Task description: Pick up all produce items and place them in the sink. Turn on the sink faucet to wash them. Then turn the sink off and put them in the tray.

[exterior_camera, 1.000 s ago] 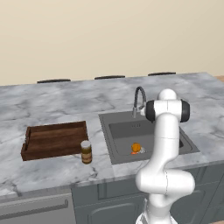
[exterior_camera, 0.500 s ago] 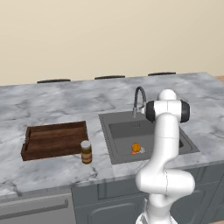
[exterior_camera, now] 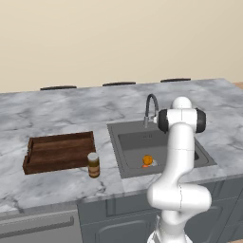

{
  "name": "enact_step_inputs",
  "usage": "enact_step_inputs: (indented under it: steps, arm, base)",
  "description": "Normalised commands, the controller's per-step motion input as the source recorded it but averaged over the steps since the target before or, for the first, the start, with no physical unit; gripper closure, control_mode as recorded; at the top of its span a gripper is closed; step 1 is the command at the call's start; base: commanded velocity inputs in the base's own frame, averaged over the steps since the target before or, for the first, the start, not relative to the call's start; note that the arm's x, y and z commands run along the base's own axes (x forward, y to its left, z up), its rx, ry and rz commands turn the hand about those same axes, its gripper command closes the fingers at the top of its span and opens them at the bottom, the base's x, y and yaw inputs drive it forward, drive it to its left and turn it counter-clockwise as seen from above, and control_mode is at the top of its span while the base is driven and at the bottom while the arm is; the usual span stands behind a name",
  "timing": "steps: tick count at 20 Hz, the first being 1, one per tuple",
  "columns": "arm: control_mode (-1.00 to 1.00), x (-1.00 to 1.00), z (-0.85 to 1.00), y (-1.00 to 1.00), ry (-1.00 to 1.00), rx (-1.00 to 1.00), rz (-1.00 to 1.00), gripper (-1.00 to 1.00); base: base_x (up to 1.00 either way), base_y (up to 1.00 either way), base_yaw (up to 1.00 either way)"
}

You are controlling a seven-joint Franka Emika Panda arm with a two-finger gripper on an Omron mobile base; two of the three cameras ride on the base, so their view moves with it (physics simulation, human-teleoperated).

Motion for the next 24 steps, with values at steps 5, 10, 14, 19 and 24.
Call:
enact_step_inputs:
  steps: [5, 10, 14, 19, 24]
  arm:
    - [-1.0, 0.05, -0.28, -0.26, 0.1, 0.0, -0.01, 1.0]
    - [-1.0, 0.05, -0.29, -0.26, 0.1, 0.0, -0.01, 1.0]
    - [-1.0, 0.04, -0.28, -0.27, 0.1, 0.0, -0.01, 1.0]
    - [-1.0, 0.06, -0.28, -0.29, 0.09, 0.01, -0.02, 1.0]
    - [-1.0, 0.01, -0.07, -0.29, 0.01, 0.06, -0.02, 1.0]
  base:
    - [0.0, 0.0, 0.0]
    - [0.0, 0.0, 0.0]
    - [0.0, 0.0, 0.0]
    - [0.0, 0.0, 0.0]
    - [0.0, 0.0, 0.0]
